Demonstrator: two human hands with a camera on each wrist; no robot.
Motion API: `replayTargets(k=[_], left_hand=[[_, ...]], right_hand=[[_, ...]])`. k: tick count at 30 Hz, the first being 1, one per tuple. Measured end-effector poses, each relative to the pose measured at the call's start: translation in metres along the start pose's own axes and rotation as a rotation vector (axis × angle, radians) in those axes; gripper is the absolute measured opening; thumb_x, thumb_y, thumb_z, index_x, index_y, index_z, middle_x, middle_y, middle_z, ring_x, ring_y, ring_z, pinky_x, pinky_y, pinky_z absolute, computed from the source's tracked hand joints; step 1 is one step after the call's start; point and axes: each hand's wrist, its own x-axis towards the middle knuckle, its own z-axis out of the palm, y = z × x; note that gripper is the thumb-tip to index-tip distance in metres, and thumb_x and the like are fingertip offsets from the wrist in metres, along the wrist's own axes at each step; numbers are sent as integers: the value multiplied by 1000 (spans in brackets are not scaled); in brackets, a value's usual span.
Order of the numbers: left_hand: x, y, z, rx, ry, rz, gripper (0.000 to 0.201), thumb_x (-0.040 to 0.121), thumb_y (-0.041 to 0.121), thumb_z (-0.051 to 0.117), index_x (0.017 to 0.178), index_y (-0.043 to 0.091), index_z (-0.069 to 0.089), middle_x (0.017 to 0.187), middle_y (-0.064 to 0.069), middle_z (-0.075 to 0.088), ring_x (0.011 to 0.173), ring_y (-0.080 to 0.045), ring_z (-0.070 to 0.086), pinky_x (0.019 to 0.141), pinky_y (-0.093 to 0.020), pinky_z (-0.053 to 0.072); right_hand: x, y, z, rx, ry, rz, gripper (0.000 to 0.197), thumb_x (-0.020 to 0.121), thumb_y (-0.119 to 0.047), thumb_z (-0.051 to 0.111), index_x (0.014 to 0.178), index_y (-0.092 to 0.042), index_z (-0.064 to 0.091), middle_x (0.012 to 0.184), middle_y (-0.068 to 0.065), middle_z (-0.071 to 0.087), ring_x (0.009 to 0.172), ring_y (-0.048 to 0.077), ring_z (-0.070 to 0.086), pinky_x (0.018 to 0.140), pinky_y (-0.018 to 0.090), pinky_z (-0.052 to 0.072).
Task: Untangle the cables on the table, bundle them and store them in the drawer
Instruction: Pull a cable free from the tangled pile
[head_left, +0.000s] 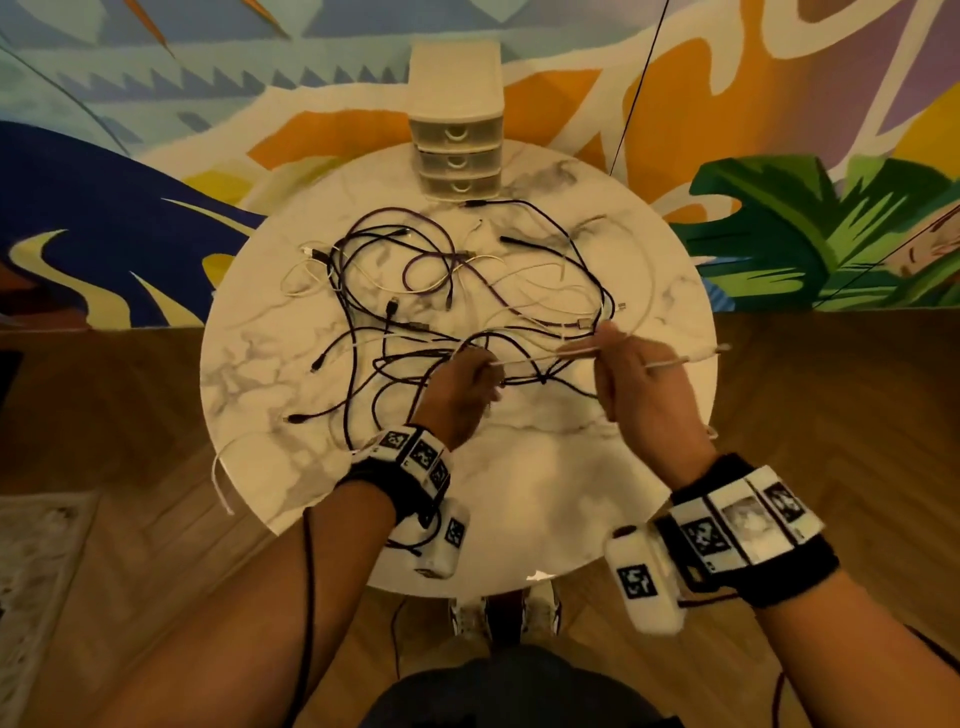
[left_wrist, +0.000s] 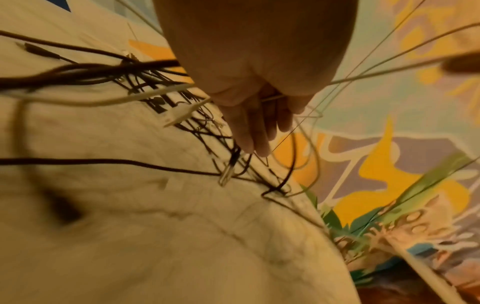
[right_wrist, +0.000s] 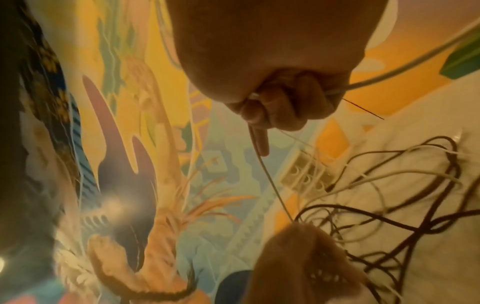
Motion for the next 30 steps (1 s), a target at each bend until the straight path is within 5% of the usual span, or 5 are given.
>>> replayTargets(k=[8, 16, 21, 26, 30], left_hand=[[-1, -28, -15, 40, 47, -126, 23, 98, 24, 43, 92, 12, 62, 87, -8, 65, 74, -22, 60, 76, -40, 53], [-22, -24, 4, 355, -125, -39, 27, 97, 23, 43, 91, 7, 64, 90, -11, 64, 84, -27, 58, 69, -30, 38], [-28, -23, -6, 177, 14, -142, 28, 98, 27, 42, 88, 13, 64, 79, 1, 59, 78, -21, 57, 73, -34, 45], [-27, -21, -12, 203, 40, -222, 35, 98, 38, 38, 77, 20, 59, 68, 7, 56, 77, -27, 62, 72, -37, 50], [-26, -3, -5, 408, 42, -142, 41, 99, 39, 33, 83, 15, 62, 78, -3, 64, 78, -26, 60, 72, -37, 47]], right_hand=[[10, 9, -49, 178, 249, 54, 66, 104, -39, 19, 82, 3, 66, 43, -1, 40, 41, 11, 34, 43, 18, 30], [-46, 75, 28, -89, -343, 202, 54, 95, -48, 25, 104, -17, 67, 49, 4, 51, 42, 5, 47, 55, 21, 40], [-26, 103, 1, -85, 136, 370, 74, 99, -51, 19, 88, 4, 67, 54, 14, 60, 53, 22, 57, 68, 37, 45], [-4, 85, -46, 131, 520, 231, 61, 100, -47, 22, 77, -16, 69, 40, -3, 52, 41, 10, 44, 54, 28, 36], [-9, 49, -3, -22, -60, 51, 62, 101, -41, 24, 59, -20, 64, 43, 0, 50, 35, 6, 41, 47, 22, 35]])
